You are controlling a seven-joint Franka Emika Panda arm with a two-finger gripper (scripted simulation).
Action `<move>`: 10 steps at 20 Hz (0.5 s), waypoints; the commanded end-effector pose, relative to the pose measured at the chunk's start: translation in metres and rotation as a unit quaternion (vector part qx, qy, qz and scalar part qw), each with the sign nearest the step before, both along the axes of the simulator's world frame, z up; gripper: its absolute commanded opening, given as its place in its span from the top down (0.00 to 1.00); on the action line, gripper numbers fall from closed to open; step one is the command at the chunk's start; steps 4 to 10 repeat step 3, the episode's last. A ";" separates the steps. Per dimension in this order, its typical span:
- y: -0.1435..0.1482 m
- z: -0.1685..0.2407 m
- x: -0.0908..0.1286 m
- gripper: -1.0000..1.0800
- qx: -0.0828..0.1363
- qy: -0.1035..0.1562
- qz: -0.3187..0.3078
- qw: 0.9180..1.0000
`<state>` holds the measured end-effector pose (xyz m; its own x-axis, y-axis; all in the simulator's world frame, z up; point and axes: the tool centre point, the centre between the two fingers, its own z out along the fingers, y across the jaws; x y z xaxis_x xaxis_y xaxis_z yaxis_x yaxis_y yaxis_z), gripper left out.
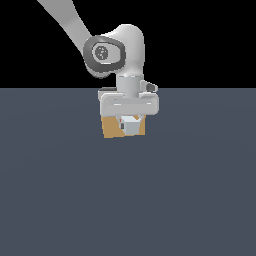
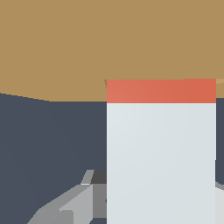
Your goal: Insert the peg into the horizontal hole in a box.
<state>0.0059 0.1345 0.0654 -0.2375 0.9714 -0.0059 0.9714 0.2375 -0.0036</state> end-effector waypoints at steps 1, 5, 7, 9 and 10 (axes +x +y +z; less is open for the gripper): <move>0.011 0.002 0.001 1.00 0.003 -0.002 0.006 1.000; 0.009 0.002 0.001 1.00 0.003 -0.002 0.006 1.000; 0.009 0.002 0.001 1.00 0.003 -0.002 0.006 1.000; 0.009 0.002 0.001 1.00 0.003 -0.002 0.006 1.000; 0.009 0.002 0.001 1.00 0.003 -0.002 0.006 1.000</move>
